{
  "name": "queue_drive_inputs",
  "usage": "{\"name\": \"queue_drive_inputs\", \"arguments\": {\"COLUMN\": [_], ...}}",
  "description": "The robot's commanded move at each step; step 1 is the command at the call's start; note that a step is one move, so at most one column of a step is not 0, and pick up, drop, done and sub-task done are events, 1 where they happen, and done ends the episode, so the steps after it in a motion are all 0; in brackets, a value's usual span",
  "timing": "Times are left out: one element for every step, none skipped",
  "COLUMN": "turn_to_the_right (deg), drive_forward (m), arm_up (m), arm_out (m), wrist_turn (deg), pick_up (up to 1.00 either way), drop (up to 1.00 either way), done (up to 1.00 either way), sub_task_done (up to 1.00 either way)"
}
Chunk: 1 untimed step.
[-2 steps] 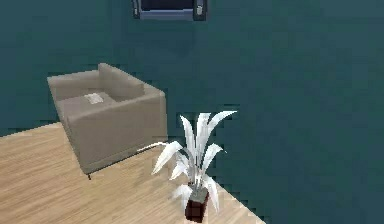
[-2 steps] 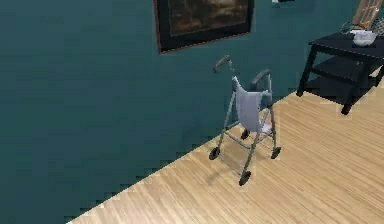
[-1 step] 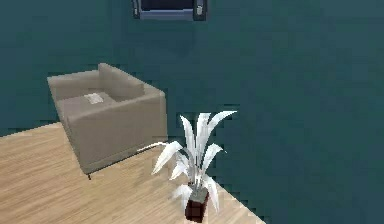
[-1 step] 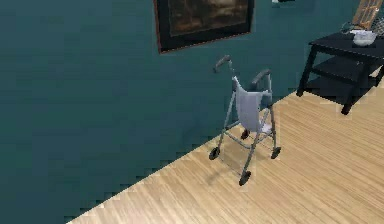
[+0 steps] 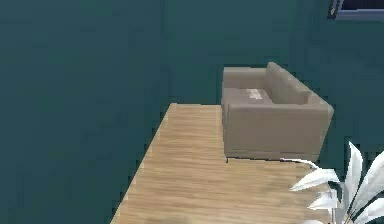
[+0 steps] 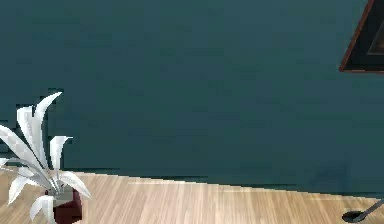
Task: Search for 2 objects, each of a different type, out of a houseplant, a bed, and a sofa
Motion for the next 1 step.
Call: {"name": "queue_drive_inputs", "arguments": {"turn_to_the_right": [0.0], "drive_forward": [0.85], "arm_up": [0.0], "arm_out": [0.0], "wrist_turn": [0.0], "pick_up": [0.0], "drop": [0.0], "done": [0.0], "sub_task_done": [0.0]}}
